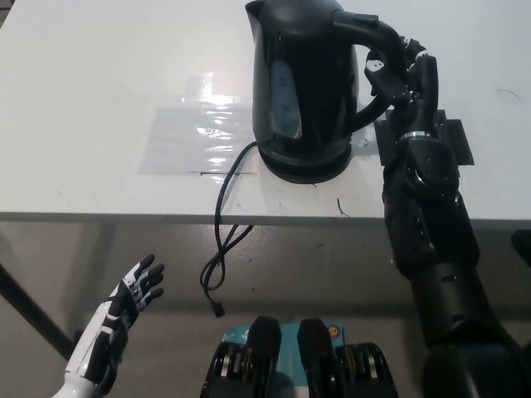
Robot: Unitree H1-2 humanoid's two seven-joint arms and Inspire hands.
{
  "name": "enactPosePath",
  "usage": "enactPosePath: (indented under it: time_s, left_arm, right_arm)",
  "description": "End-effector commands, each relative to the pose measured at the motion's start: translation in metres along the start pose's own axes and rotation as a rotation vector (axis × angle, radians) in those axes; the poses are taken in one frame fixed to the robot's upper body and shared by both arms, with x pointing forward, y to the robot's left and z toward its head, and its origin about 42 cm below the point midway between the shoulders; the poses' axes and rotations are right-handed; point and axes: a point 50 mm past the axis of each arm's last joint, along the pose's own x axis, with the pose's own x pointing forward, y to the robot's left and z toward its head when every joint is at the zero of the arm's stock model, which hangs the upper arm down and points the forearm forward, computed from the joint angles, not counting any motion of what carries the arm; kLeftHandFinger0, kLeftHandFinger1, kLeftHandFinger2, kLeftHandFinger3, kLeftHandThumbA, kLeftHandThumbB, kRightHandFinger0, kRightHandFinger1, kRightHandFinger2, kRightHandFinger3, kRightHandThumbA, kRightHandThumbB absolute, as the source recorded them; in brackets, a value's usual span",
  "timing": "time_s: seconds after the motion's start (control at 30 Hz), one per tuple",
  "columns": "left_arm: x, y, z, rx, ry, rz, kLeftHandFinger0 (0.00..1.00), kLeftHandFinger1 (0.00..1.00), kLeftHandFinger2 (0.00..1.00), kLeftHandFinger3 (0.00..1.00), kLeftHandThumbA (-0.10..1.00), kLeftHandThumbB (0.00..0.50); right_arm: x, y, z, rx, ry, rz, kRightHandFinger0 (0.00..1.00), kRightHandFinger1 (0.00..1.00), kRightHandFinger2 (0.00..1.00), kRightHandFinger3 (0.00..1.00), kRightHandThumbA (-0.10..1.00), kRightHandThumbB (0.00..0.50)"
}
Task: A kettle and its base are kept separately on the desk infront of the robot and the robot uses its right hand to lift the kettle by its handle and places it on its base to align it correctly.
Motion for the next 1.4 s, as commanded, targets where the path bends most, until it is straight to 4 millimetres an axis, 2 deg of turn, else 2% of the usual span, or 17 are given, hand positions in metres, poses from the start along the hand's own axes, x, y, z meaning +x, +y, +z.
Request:
enactPosePath:
  time_s: [0.0,0.07,0.17,0.3,0.37,0.43,0.5,0.57,0.7,0.73,0.8,1.07,1.17,1.23,1.37]
  left_arm:
    - [0.000,0.002,0.008,0.005,-0.050,-0.008,1.00,1.00,1.00,1.00,1.00,0.010]
    - [0.001,0.002,0.008,0.010,-0.051,-0.009,1.00,1.00,1.00,1.00,1.00,0.011]
    - [0.002,0.003,0.009,0.017,-0.056,-0.005,1.00,1.00,1.00,1.00,1.00,0.010]
    - [0.004,0.003,0.010,0.010,-0.057,-0.003,1.00,1.00,1.00,1.00,1.00,0.020]
    - [0.004,0.003,0.010,0.009,-0.058,-0.006,1.00,1.00,1.00,1.00,1.00,0.028]
    - [0.004,0.003,0.009,0.010,-0.059,-0.006,1.00,1.00,1.00,1.00,1.00,0.025]
    - [0.004,0.003,0.010,0.011,-0.059,-0.009,1.00,1.00,1.00,1.00,1.00,0.030]
    - [0.005,0.004,0.010,0.012,-0.054,-0.007,1.00,1.00,1.00,1.00,1.00,0.049]
    - [0.006,0.004,0.011,0.012,-0.067,-0.003,1.00,1.00,1.00,1.00,1.00,0.038]
    - [0.007,0.005,0.011,0.012,-0.066,-0.003,1.00,1.00,1.00,1.00,1.00,0.050]
    - [0.007,0.005,0.011,0.009,-0.065,-0.002,1.00,1.00,1.00,1.00,1.00,0.053]
    - [0.009,0.004,0.012,0.013,-0.067,-0.002,1.00,1.00,1.00,1.00,1.00,0.039]
    - [0.009,0.004,0.012,0.017,-0.068,-0.002,1.00,1.00,1.00,1.00,1.00,0.037]
    - [0.010,0.006,0.012,0.019,-0.068,-0.005,1.00,1.00,1.00,1.00,1.00,0.049]
    - [0.010,0.006,0.012,0.014,-0.071,-0.010,1.00,1.00,1.00,1.00,1.00,0.040]
  right_arm:
    - [0.014,0.030,0.044,0.034,-0.192,0.077,0.00,0.17,0.51,0.16,-0.10,0.125]
    - [0.014,0.029,0.042,0.031,-0.187,0.072,0.00,0.17,0.51,0.18,-0.10,0.122]
    - [0.014,0.024,0.040,0.030,-0.179,0.058,0.00,0.19,0.53,0.28,-0.10,0.118]
    - [0.015,0.017,0.037,0.025,-0.178,0.054,0.00,0.19,0.53,0.18,-0.10,0.114]
    - [0.014,0.013,0.034,0.023,-0.176,0.048,0.00,0.19,0.53,0.22,-0.10,0.120]
    - [0.012,0.010,0.032,0.025,-0.176,0.046,0.00,0.18,0.52,0.16,-0.10,0.112]
    - [0.009,0.005,0.027,0.035,-0.172,0.045,0.00,0.18,0.53,0.17,-0.10,0.109]
    - [0.007,0.001,0.025,0.015,-0.174,0.042,0.00,0.20,0.55,0.23,-0.10,0.107]
    - [0.003,-0.007,0.024,0.006,-0.183,0.039,0.00,0.14,0.49,0.14,-0.10,0.107]
    - [0.002,-0.011,0.024,0.012,-0.183,0.039,0.00,0.13,0.49,0.10,-0.10,0.111]
    - [0.001,-0.014,0.025,0.025,-0.185,0.043,0.00,0.12,0.48,0.10,-0.10,0.106]
    - [-0.003,-0.024,0.025,0.065,-0.189,0.033,0.00,0.14,0.47,0.03,-0.10,0.141]
    - [-0.005,-0.024,0.026,0.075,-0.190,0.033,0.00,0.14,0.46,0.05,-0.10,0.133]
    - [-0.005,-0.024,0.026,0.071,-0.193,0.035,0.00,0.13,0.44,0.01,-0.10,0.136]
    - [-0.007,-0.024,0.026,0.079,-0.198,0.040,0.00,0.11,0.43,0.00,-0.10,0.131]
